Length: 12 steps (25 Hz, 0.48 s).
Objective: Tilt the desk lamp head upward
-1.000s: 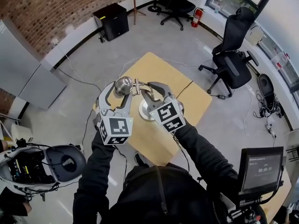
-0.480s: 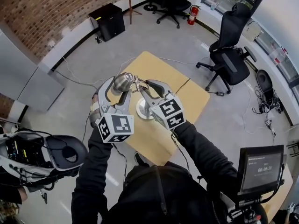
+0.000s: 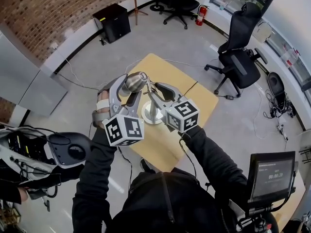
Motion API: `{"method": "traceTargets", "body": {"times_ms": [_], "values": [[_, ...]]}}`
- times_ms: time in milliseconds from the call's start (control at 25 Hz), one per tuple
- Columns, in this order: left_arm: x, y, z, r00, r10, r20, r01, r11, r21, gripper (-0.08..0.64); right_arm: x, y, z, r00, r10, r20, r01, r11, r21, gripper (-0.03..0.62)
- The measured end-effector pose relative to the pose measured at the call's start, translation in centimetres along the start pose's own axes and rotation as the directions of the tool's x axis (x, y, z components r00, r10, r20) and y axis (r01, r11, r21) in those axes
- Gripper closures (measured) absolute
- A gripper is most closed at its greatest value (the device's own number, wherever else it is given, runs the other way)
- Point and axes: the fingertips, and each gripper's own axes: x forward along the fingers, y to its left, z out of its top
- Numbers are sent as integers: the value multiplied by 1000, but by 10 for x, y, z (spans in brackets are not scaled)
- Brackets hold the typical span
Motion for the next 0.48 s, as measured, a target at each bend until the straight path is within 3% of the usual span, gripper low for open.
{"method": "traceTargets", "body": {"times_ms": [160,480], "values": [[5,7,8,1000,-21,5,21,999,48,296,2,-5,6,999,22,46,-27,993,111,462],[16,21,18,998,-53,29,48,986,158,297,16,-10,13,996,22,90,-41,976,216,460]]}}
